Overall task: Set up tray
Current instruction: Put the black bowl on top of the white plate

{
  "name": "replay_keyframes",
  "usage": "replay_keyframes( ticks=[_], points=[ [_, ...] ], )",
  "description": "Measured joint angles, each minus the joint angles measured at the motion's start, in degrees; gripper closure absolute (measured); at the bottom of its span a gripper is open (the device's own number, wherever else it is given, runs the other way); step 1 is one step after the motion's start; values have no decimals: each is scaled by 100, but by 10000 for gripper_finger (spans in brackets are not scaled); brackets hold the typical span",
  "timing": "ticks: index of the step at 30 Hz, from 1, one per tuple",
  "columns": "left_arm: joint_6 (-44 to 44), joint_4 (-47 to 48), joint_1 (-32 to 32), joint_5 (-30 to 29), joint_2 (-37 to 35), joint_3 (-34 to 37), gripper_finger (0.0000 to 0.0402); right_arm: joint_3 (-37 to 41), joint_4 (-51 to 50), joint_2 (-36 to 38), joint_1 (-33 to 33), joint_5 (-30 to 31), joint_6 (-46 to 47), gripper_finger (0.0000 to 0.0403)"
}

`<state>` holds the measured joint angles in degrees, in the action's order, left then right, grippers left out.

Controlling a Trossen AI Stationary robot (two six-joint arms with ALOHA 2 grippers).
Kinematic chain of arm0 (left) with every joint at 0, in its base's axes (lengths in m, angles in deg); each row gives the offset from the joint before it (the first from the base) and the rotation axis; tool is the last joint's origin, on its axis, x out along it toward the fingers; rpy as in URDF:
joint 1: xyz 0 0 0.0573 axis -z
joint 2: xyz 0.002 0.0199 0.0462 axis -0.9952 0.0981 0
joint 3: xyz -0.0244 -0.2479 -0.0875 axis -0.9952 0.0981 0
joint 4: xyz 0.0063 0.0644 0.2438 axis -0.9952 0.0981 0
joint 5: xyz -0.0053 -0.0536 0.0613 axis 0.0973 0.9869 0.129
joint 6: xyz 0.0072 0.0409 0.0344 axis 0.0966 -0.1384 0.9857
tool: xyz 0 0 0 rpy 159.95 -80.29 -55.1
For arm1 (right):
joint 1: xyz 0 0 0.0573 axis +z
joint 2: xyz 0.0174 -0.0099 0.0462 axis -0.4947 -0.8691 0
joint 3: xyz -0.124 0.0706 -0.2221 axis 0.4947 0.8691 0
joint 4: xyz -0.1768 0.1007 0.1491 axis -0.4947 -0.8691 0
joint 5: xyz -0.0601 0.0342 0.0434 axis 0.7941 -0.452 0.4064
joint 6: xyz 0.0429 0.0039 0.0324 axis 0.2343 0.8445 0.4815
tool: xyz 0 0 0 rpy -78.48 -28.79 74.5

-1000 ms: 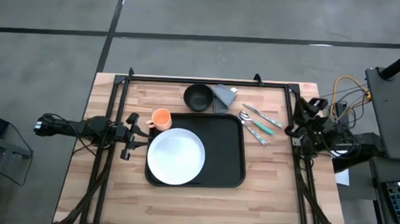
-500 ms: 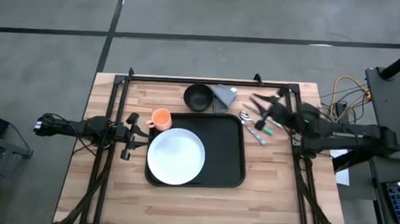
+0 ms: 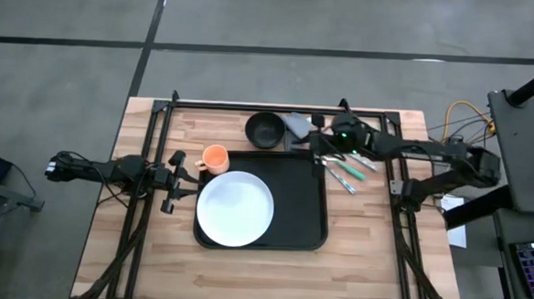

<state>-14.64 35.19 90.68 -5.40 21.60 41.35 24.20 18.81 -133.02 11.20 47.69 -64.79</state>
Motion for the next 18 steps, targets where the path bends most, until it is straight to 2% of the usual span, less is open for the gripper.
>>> replay_keyframes(
  ticks=[10, 18],
  points=[
    [0, 0, 0, 1, 0, 0, 305, -663, -261, -1148, -437, -67, -274, 324],
    [0, 0, 0, 1, 0, 0, 305, -1415, -845, -1955, -598, -49, -457, 233]
  ],
)
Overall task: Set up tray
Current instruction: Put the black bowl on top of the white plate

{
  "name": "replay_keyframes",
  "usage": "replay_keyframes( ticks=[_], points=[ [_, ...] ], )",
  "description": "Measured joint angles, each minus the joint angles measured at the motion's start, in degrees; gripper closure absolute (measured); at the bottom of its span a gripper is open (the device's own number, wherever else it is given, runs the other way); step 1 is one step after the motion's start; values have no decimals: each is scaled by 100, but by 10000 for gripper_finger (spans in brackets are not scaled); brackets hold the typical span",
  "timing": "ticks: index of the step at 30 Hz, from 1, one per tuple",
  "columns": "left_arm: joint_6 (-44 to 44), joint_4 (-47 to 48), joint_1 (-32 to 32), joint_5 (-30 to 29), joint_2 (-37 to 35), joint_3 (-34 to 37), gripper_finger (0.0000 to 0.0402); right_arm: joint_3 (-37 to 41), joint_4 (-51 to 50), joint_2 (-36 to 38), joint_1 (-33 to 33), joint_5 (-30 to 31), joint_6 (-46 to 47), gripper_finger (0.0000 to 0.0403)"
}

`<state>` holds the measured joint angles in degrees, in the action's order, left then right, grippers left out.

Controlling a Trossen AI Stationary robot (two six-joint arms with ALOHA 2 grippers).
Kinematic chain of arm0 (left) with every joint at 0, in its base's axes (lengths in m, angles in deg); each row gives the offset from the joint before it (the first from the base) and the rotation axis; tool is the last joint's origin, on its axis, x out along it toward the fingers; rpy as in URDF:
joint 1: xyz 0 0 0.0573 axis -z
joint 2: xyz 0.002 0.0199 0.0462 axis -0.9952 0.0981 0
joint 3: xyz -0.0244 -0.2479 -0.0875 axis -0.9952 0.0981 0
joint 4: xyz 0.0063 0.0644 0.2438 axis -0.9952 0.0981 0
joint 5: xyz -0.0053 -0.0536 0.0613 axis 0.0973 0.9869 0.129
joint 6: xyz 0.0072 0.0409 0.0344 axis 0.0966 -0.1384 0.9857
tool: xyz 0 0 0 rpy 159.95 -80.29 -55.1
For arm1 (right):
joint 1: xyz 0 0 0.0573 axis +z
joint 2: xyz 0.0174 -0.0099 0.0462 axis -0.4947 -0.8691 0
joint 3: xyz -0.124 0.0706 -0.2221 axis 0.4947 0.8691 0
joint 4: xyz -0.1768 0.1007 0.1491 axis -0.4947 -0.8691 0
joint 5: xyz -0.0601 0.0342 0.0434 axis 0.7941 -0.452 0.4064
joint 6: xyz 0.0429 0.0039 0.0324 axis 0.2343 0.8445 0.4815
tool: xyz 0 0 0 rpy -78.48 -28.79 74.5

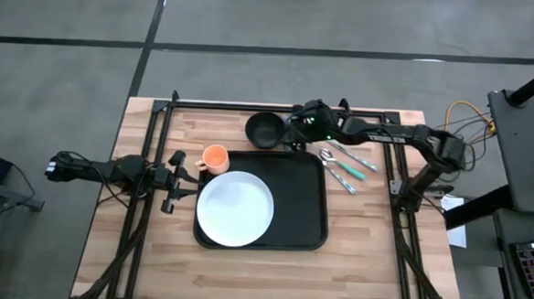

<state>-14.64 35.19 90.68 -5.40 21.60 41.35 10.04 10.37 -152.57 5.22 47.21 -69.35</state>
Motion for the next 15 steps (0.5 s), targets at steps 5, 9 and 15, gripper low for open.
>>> replay_keyframes(
  ticks=[5, 9, 15],
  points=[
    [0, 0, -2, 0, 1, 0, 305, -608, -530, -619, -3, 0, -184, 192],
    [0, 0, -2, 1, 3, 0, 305, -979, -742, -1005, -2, -3, -212, 182],
    [0, 0, 0, -1, 9, 0, 305, -1245, -989, -1347, 3, -28, -242, 183]
  ],
)
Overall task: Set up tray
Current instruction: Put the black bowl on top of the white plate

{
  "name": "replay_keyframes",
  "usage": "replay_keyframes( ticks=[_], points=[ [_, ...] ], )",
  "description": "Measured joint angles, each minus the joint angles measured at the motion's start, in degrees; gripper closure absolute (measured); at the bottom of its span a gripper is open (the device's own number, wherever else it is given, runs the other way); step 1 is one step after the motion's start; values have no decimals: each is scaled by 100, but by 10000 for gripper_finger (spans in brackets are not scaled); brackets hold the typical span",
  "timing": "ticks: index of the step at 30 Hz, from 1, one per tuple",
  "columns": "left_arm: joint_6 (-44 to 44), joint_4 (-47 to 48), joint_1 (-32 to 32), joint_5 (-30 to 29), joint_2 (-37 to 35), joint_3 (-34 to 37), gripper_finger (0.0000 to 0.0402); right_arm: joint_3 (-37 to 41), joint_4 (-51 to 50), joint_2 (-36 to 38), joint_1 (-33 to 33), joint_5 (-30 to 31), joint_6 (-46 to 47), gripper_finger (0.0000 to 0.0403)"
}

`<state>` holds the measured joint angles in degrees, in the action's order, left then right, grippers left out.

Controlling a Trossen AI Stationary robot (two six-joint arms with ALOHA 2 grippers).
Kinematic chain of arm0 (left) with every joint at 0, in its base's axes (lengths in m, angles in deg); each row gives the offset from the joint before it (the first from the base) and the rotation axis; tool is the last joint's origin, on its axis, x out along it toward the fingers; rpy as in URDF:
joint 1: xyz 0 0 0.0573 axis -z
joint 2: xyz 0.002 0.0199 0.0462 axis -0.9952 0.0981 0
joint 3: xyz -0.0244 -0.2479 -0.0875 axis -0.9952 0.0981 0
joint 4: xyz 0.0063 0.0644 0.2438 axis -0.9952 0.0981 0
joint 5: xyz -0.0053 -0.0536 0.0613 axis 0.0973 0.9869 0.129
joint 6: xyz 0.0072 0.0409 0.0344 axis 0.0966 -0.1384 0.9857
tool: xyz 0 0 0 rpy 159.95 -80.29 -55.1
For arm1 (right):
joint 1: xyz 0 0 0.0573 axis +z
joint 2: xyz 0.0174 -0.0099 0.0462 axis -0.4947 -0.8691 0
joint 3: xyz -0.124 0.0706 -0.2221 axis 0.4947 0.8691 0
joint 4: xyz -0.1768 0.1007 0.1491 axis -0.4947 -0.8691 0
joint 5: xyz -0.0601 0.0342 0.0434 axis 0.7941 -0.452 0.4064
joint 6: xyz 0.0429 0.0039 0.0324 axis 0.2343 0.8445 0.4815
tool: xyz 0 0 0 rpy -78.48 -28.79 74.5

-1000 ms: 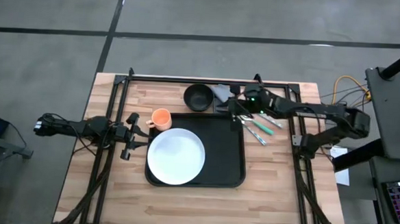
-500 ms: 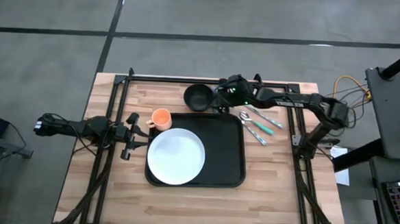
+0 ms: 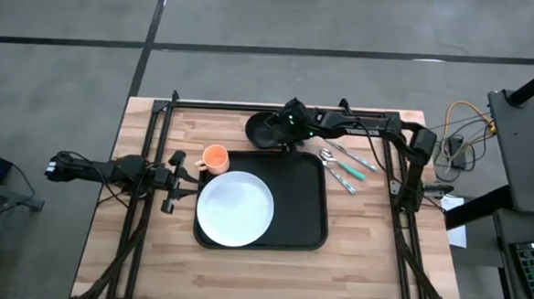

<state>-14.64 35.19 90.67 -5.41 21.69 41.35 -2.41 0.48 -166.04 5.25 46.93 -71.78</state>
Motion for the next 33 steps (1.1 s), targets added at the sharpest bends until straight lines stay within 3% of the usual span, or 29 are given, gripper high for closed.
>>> replay_keyframes(
  ticks=[11, 26, 33],
  points=[
    [0, 0, 0, 2, 2, 0, 305, -205, -99, -477, 13, -13, -60, 183],
    [0, 0, -2, 2, 2, 0, 305, -200, -263, -490, 15, 262, -49, 184],
    [0, 0, -2, 2, 2, 0, 305, -195, -294, -492, 13, 289, -64, 226]
  ],
)
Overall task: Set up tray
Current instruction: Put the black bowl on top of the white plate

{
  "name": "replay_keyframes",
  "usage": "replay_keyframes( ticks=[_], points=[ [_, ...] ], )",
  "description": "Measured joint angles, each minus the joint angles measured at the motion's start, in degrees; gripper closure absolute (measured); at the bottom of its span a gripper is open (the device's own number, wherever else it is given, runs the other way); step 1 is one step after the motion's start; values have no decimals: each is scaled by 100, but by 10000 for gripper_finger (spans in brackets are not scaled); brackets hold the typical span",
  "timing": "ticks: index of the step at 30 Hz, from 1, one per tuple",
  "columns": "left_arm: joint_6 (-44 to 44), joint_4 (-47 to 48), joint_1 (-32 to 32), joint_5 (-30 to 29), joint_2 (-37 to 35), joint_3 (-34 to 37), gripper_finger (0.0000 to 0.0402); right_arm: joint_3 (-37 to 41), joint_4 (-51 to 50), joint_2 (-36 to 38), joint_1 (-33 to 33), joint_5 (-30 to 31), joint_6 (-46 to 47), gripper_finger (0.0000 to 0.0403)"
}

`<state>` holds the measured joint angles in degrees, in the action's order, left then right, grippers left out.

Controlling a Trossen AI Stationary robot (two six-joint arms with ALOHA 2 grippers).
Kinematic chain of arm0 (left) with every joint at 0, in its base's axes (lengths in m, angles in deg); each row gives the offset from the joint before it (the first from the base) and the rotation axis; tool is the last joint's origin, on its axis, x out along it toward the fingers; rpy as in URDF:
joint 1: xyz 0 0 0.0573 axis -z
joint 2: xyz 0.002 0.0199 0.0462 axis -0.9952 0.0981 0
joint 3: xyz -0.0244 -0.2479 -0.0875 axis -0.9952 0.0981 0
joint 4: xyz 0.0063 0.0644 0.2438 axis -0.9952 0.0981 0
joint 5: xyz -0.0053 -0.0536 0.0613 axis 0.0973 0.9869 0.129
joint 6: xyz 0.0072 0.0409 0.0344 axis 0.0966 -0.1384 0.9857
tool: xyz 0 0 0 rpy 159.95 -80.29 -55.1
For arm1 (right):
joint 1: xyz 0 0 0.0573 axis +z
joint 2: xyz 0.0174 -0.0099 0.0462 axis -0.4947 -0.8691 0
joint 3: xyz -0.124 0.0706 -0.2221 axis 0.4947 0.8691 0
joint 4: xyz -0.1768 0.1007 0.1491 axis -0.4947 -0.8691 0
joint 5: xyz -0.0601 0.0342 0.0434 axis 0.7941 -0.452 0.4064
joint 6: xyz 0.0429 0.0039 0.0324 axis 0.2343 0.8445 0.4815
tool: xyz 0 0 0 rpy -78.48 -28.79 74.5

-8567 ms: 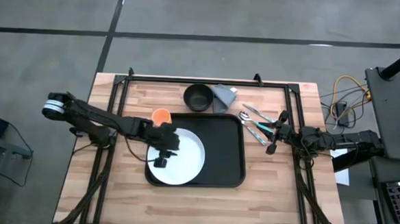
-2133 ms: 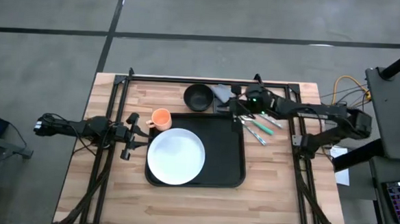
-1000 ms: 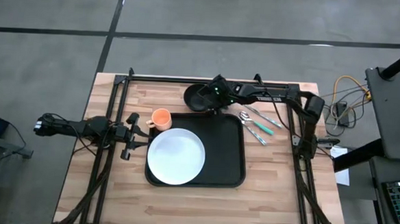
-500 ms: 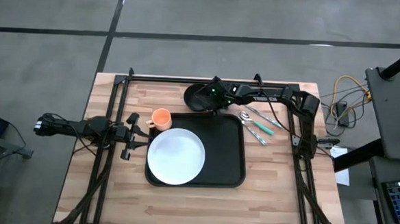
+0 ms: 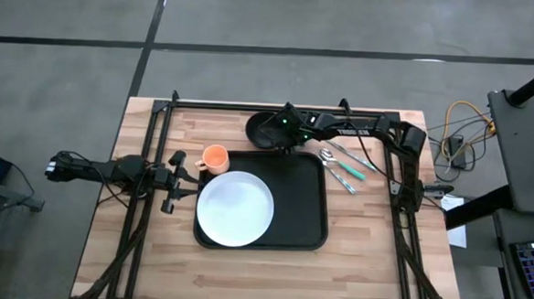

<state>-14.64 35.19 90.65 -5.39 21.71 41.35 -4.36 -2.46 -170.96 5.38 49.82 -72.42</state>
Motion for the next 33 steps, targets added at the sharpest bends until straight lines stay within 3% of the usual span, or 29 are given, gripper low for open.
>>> replay_keyframes(
  ticks=[9, 22, 33],
  points=[
    [0, 0, 1, 0, 0, 0, 305, 2, -71, 0, 4, 368, -574, 383],
    [0, 0, 2, 0, 0, 0, 305, -26, -160, 306, 283, 577, -597, 394],
    [0, 0, 2, 0, -2, 0, 305, -28, -1036, 796, 1107, 492, -765, 394]
  ],
)
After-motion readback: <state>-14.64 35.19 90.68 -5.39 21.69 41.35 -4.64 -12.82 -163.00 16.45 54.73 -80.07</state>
